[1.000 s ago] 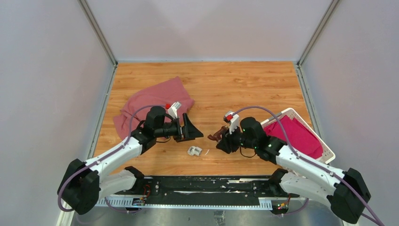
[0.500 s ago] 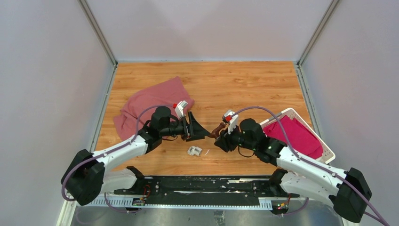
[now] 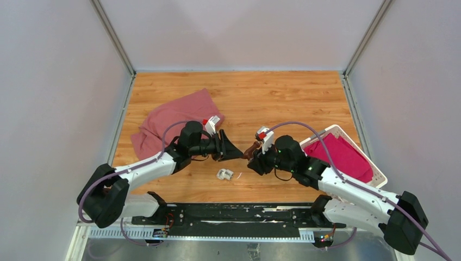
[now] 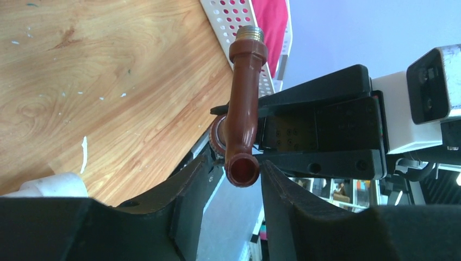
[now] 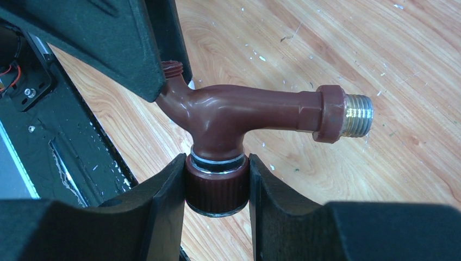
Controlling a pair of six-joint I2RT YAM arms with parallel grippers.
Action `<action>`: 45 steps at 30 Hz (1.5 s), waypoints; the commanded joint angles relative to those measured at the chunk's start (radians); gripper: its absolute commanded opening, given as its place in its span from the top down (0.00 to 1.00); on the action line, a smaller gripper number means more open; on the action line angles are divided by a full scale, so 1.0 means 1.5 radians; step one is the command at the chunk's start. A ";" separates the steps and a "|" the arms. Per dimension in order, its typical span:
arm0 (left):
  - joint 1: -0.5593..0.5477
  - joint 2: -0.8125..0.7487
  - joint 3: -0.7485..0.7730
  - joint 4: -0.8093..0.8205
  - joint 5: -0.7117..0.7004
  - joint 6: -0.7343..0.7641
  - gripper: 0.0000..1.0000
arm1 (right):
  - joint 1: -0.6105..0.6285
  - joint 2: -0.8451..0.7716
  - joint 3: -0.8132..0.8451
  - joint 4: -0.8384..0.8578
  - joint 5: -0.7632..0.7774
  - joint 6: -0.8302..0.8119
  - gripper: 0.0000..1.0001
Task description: Install the water faucets
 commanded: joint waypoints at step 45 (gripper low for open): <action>-0.016 -0.003 0.192 -0.379 -0.130 -0.059 1.00 | 0.344 0.192 0.143 0.016 0.751 -0.266 0.01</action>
